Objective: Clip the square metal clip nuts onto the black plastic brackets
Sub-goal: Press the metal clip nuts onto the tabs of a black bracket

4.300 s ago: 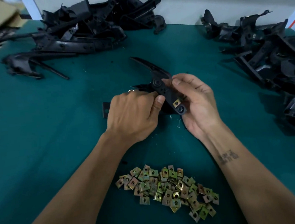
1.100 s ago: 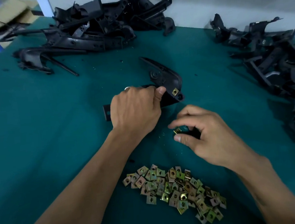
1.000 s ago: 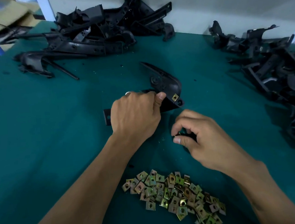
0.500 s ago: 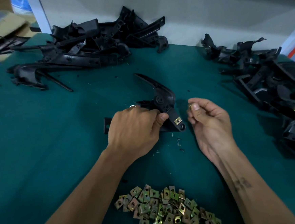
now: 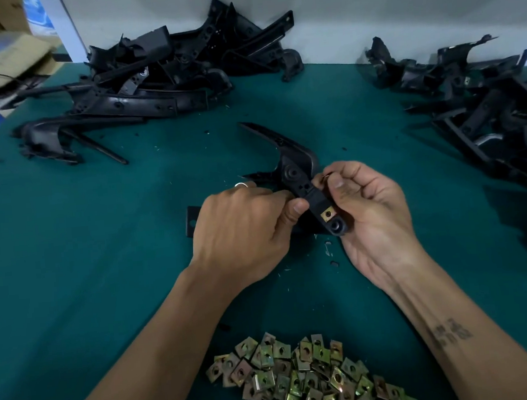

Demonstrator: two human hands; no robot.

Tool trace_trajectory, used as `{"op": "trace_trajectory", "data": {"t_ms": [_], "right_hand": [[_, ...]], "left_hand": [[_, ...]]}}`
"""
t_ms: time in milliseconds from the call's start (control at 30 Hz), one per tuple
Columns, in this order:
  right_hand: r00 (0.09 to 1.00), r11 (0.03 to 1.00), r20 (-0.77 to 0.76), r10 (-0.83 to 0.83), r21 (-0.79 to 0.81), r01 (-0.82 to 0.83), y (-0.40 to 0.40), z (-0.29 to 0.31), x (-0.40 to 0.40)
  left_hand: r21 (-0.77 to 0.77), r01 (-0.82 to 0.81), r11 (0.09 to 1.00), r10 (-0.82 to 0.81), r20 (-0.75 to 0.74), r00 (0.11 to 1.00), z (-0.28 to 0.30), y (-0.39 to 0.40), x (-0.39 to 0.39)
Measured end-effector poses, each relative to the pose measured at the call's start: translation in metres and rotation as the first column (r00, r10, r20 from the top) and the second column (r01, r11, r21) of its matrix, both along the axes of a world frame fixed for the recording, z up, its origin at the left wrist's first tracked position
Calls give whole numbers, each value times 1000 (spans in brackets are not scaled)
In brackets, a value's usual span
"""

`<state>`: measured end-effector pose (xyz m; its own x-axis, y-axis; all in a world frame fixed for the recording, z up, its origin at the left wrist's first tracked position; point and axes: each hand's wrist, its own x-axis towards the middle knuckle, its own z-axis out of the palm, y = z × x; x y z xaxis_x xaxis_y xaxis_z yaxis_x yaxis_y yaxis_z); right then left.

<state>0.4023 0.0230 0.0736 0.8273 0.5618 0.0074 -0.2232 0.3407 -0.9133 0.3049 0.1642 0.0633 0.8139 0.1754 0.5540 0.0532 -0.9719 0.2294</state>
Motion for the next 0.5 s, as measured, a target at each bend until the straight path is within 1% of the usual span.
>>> {"op": "trace_trajectory", "data": {"t_ms": [133, 300, 500], "right_hand": [[1000, 1000, 11, -14, 26, 14, 0, 0, 0], [999, 999, -37, -1, 53, 3, 0, 2, 0], [997, 994, -49, 60, 96, -55, -2, 2, 2]], "left_hand": [[8, 5, 1000, -5, -5, 1000, 1, 0, 0], [5, 9, 1000, -9, -11, 1000, 0, -1, 0], [5, 12, 1000, -12, -9, 1000, 1, -1, 0]]}}
